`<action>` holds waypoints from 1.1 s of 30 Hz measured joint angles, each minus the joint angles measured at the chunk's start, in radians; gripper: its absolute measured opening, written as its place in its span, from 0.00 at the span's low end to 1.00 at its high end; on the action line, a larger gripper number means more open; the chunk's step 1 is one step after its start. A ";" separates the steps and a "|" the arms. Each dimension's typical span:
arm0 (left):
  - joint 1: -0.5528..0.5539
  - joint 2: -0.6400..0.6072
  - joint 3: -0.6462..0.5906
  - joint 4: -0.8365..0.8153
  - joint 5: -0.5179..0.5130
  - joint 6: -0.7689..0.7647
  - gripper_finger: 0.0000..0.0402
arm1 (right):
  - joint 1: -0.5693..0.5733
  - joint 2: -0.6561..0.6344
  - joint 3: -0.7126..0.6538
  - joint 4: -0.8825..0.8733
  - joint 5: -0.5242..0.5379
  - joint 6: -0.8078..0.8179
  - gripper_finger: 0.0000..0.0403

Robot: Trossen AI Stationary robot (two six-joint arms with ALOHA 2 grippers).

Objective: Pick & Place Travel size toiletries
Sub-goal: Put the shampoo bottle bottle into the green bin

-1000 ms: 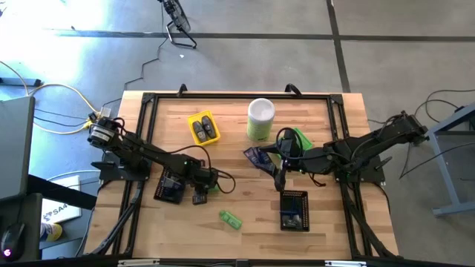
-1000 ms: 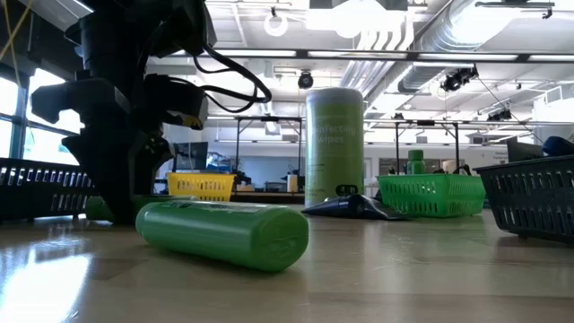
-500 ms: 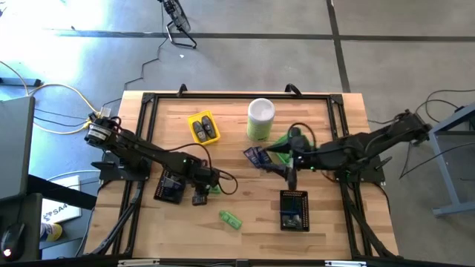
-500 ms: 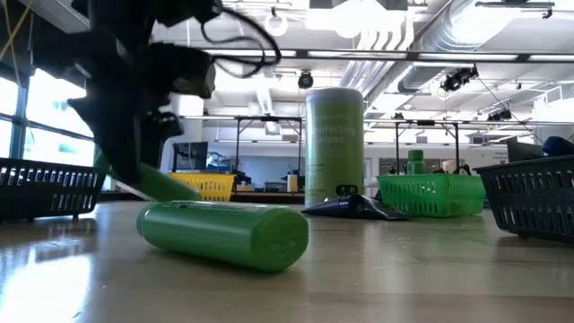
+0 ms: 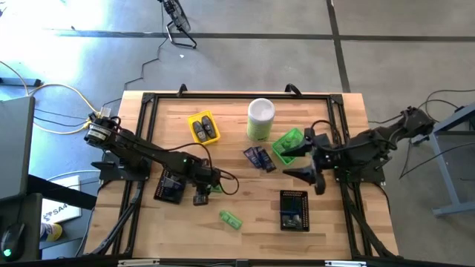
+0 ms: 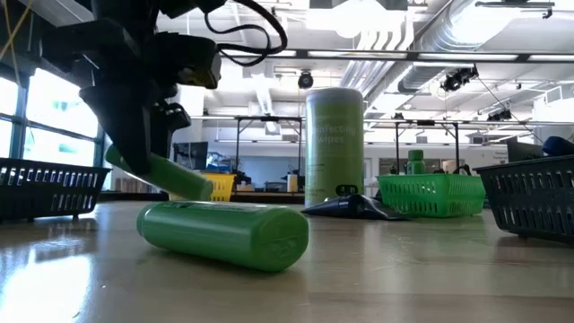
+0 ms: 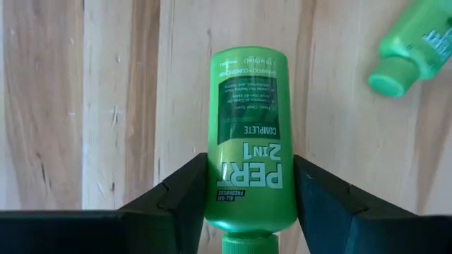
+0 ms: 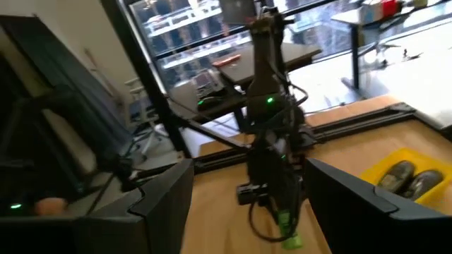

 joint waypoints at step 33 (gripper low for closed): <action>0.326 -0.002 0.494 -0.088 -0.027 0.258 0.43 | 0.109 -0.047 0.000 -0.202 -0.012 0.181 0.64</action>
